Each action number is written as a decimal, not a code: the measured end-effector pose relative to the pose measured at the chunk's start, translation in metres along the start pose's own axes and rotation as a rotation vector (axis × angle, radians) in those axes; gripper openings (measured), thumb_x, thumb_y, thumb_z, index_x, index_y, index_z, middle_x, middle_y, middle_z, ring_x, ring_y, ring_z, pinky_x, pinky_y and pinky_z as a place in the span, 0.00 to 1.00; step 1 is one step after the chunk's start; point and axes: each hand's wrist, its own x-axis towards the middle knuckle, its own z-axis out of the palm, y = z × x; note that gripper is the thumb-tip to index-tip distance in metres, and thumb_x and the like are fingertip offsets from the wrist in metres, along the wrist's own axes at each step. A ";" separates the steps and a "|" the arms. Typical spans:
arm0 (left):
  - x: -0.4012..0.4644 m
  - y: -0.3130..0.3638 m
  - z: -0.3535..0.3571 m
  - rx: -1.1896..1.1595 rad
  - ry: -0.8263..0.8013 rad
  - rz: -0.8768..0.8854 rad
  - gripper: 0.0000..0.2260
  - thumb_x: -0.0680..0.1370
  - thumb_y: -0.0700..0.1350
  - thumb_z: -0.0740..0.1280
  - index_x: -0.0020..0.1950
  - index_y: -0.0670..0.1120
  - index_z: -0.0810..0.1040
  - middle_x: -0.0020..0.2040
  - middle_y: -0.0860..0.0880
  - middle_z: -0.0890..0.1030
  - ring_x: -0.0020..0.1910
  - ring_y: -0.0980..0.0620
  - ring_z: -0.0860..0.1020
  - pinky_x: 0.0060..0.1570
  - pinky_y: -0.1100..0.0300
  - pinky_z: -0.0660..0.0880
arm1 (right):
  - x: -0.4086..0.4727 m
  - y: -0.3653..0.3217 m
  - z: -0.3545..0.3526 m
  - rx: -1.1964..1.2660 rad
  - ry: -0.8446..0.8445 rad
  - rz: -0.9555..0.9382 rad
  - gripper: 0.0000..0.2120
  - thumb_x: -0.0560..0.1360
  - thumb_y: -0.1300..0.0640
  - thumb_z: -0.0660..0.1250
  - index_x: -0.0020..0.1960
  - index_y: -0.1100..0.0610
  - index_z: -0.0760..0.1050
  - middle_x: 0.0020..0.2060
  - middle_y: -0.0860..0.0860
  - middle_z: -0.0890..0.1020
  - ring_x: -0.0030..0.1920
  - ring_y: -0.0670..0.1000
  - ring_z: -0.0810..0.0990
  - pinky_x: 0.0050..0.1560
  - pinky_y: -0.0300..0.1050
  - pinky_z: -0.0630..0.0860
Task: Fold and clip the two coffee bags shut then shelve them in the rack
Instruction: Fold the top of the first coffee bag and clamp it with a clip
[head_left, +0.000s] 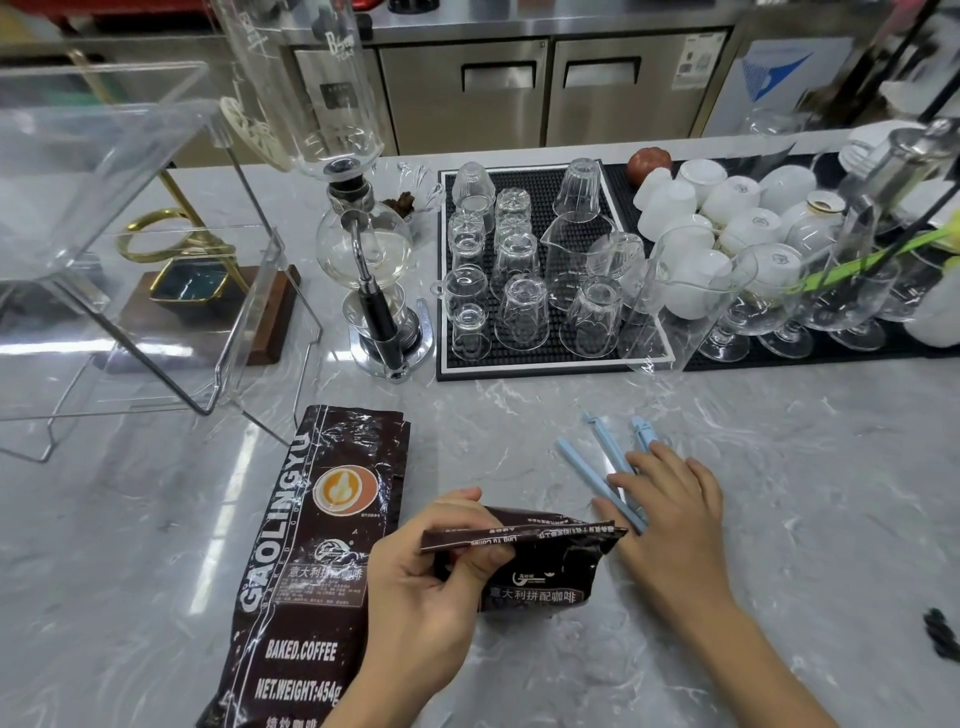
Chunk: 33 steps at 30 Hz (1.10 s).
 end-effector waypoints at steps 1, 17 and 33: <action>0.000 0.000 0.000 -0.003 0.001 -0.001 0.09 0.72 0.54 0.73 0.41 0.49 0.82 0.38 0.50 0.84 0.43 0.45 0.83 0.61 0.51 0.74 | 0.000 0.000 0.000 0.001 0.002 -0.003 0.15 0.71 0.44 0.61 0.44 0.52 0.81 0.51 0.50 0.82 0.64 0.54 0.73 0.68 0.52 0.57; 0.000 0.002 -0.002 0.003 0.004 0.042 0.07 0.72 0.52 0.74 0.41 0.50 0.83 0.39 0.47 0.82 0.43 0.43 0.81 0.53 0.52 0.76 | -0.005 -0.006 -0.014 0.125 0.056 0.022 0.07 0.70 0.56 0.70 0.44 0.57 0.84 0.46 0.48 0.85 0.60 0.51 0.79 0.69 0.56 0.63; -0.004 0.005 -0.004 0.009 0.007 -0.002 0.11 0.73 0.57 0.72 0.43 0.51 0.81 0.41 0.48 0.81 0.37 0.44 0.77 0.39 0.60 0.73 | -0.015 -0.050 -0.125 0.757 0.174 0.000 0.07 0.70 0.49 0.70 0.46 0.49 0.83 0.50 0.40 0.84 0.52 0.45 0.83 0.49 0.37 0.79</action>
